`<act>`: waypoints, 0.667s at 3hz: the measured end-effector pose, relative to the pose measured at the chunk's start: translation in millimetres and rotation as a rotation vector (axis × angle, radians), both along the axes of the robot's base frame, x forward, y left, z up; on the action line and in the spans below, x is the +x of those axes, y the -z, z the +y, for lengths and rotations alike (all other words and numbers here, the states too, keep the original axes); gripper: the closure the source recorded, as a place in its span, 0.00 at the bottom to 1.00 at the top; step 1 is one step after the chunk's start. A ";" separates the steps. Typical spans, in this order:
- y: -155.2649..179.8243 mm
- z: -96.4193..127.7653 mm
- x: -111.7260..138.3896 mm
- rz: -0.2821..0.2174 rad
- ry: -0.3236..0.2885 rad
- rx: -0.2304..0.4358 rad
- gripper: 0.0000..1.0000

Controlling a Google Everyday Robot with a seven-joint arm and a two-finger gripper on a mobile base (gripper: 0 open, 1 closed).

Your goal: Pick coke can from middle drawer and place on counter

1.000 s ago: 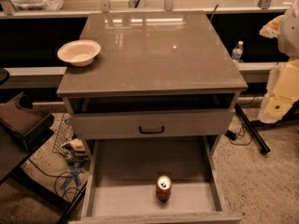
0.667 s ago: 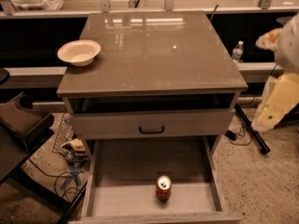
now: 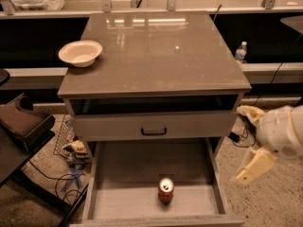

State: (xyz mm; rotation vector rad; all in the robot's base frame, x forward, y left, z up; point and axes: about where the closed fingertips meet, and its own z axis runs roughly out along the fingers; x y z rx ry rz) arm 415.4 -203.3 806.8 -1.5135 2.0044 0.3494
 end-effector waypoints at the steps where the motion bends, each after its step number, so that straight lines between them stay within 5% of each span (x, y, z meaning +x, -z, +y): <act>1: 51.2 14.6 16.9 -0.092 0.022 0.194 0.00; 2: 82.0 26.7 39.3 -0.217 -0.001 0.298 0.00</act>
Offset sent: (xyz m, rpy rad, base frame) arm 0.0624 0.0372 -0.1173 0.3883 -0.4288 0.0871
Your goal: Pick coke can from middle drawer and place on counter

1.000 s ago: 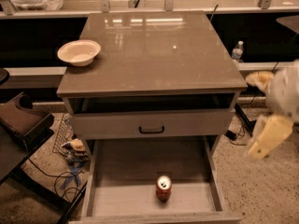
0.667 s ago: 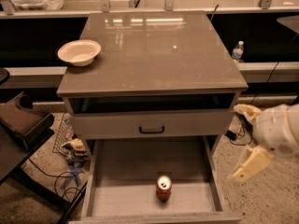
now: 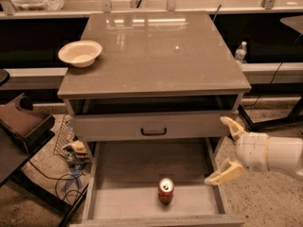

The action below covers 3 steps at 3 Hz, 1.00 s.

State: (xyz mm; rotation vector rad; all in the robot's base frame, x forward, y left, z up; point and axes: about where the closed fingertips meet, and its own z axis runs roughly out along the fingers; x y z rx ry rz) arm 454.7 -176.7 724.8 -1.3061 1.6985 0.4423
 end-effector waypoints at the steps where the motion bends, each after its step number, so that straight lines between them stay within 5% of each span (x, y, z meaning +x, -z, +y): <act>1: 12.1 6.6 3.8 -0.068 -0.049 -0.001 0.00; 3: 38.7 6.0 17.8 -0.021 -0.060 0.014 0.00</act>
Offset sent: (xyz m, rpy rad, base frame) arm 0.0042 0.0070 -0.0140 0.0079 -0.0631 0.0459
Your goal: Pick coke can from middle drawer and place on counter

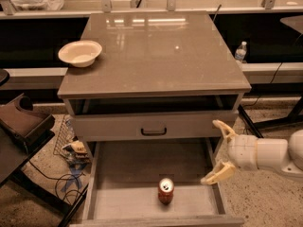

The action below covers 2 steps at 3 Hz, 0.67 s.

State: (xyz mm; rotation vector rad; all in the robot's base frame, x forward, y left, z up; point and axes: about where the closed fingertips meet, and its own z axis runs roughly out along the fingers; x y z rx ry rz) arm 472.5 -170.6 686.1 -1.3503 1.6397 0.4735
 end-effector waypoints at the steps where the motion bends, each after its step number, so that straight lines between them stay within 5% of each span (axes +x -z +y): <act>1: 47.1 2.4 18.8 0.038 -0.059 0.016 0.00; 2: 94.8 6.5 22.4 0.067 -0.174 0.009 0.00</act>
Offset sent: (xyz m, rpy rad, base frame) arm 0.0304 0.0119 -0.1319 0.0097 0.0765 0.2636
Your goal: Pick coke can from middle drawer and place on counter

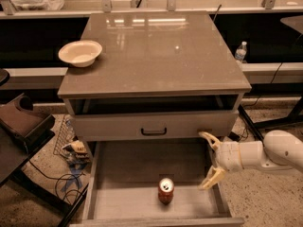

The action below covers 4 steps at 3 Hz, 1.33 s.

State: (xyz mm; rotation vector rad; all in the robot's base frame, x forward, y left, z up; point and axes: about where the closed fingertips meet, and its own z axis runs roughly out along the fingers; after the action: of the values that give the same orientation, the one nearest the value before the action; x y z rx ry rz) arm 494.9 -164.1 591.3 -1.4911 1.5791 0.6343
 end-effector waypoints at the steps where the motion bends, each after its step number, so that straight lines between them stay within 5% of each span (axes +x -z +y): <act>1: 20.3 -5.7 -9.3 0.030 -0.065 -0.013 0.00; 2: 54.3 -5.7 -23.3 0.088 -0.087 0.031 0.00; 4: 83.5 8.5 -14.6 0.082 -0.125 0.064 0.00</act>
Offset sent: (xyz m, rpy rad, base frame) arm -0.0342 -0.0119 -0.0819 0.0675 0.1356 0.0939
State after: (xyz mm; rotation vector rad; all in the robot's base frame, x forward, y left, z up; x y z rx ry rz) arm 480.3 -155.6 507.8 -1.5418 1.5211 0.8193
